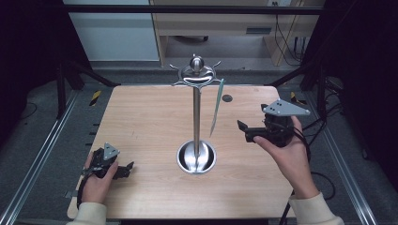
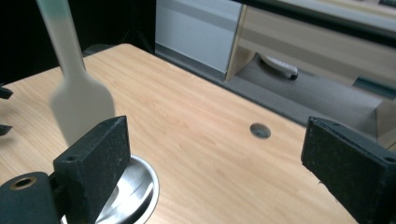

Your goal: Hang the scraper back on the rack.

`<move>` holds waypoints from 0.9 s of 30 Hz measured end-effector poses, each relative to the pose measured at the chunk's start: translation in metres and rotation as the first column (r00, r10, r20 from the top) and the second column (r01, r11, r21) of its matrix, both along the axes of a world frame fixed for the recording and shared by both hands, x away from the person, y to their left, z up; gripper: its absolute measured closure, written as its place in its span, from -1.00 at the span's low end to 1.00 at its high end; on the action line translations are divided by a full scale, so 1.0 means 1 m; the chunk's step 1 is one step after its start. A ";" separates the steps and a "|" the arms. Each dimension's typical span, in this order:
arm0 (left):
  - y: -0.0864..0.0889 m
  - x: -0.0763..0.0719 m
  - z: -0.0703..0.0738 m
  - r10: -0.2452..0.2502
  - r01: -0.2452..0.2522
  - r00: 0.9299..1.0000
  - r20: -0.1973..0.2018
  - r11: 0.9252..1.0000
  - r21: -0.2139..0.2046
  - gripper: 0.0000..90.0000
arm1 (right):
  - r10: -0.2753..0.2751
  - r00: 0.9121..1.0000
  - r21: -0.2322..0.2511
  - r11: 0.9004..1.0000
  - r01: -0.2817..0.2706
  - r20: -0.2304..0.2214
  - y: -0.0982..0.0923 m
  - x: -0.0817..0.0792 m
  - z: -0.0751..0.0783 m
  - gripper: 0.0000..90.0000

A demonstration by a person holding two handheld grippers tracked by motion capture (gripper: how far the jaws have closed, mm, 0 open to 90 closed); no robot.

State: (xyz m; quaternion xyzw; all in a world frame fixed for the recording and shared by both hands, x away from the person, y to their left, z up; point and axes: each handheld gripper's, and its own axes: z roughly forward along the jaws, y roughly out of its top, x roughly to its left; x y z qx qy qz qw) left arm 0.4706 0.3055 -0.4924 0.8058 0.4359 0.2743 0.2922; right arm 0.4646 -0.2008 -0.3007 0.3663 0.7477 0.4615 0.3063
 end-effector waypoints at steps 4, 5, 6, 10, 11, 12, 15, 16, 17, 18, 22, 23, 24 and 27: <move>0.000 0.000 0.000 0.001 -0.001 1.000 0.001 1.000 0.000 -0.94 | -0.019 0.999 0.018 1.000 0.020 -0.035 -0.007 0.001 -0.025 -0.84; 0.000 0.000 0.000 0.002 -0.002 1.000 0.000 1.000 -0.001 -0.94 | -0.026 0.999 0.019 0.999 0.027 -0.045 -0.009 0.001 -0.032 -0.84; 0.000 0.000 0.000 0.000 0.000 1.000 -0.003 1.000 0.000 -0.94 | -0.031 0.998 0.023 0.999 0.032 -0.058 -0.011 0.001 -0.039 -0.84; -0.001 0.000 0.000 -0.007 0.007 1.000 0.006 1.000 -0.006 -0.93 | -0.044 0.994 0.023 0.999 0.046 -0.095 -0.017 0.001 -0.064 -0.84; -0.001 0.000 0.000 -0.013 0.013 1.000 0.010 1.000 -0.007 -0.93 | -0.046 0.994 0.023 0.999 0.048 -0.103 -0.019 0.001 -0.069 -0.84; -0.002 0.000 0.000 -0.016 0.016 1.000 0.015 1.000 -0.005 -0.94 | -0.047 0.993 0.025 0.998 0.050 -0.111 -0.020 0.001 -0.075 -0.84; -0.003 0.000 0.001 -0.023 0.023 1.000 0.016 1.000 -0.002 -0.94 | -0.052 0.989 0.027 0.998 0.056 -0.136 -0.023 0.001 -0.089 -0.84; -0.003 0.000 0.001 -0.023 0.023 1.000 0.016 1.000 0.000 -0.94 | -0.054 0.989 0.026 0.998 0.059 -0.140 -0.024 0.001 -0.091 -0.85; -0.003 0.000 0.000 -0.023 0.023 1.000 0.015 1.000 0.001 -0.94 | -0.058 0.987 0.023 0.998 0.062 -0.151 -0.024 0.000 -0.094 -0.86; -0.003 0.000 0.000 -0.022 0.022 1.000 0.015 1.000 0.000 -0.94 | -0.058 0.987 0.018 0.998 0.061 -0.152 -0.025 0.001 -0.097 -0.86; -0.003 0.000 0.001 -0.017 0.018 1.000 0.020 1.000 -0.006 -0.94 | -0.066 0.984 0.014 0.997 0.069 -0.166 -0.028 0.001 -0.108 -0.87; -0.003 0.000 0.001 -0.018 0.019 1.000 0.020 1.000 -0.006 -0.94 | -0.069 0.983 0.014 0.997 0.073 -0.168 -0.030 0.002 -0.110 -0.88; -0.003 0.000 0.001 -0.020 0.020 1.000 0.020 1.000 -0.006 -0.94 | -0.074 0.982 0.011 0.997 0.077 -0.172 -0.031 0.002 -0.113 -0.88; -0.003 0.000 0.001 -0.023 0.023 0.999 0.022 1.000 -0.005 -0.94 | -0.081 0.979 0.015 0.996 0.085 -0.188 -0.036 0.004 -0.122 -0.89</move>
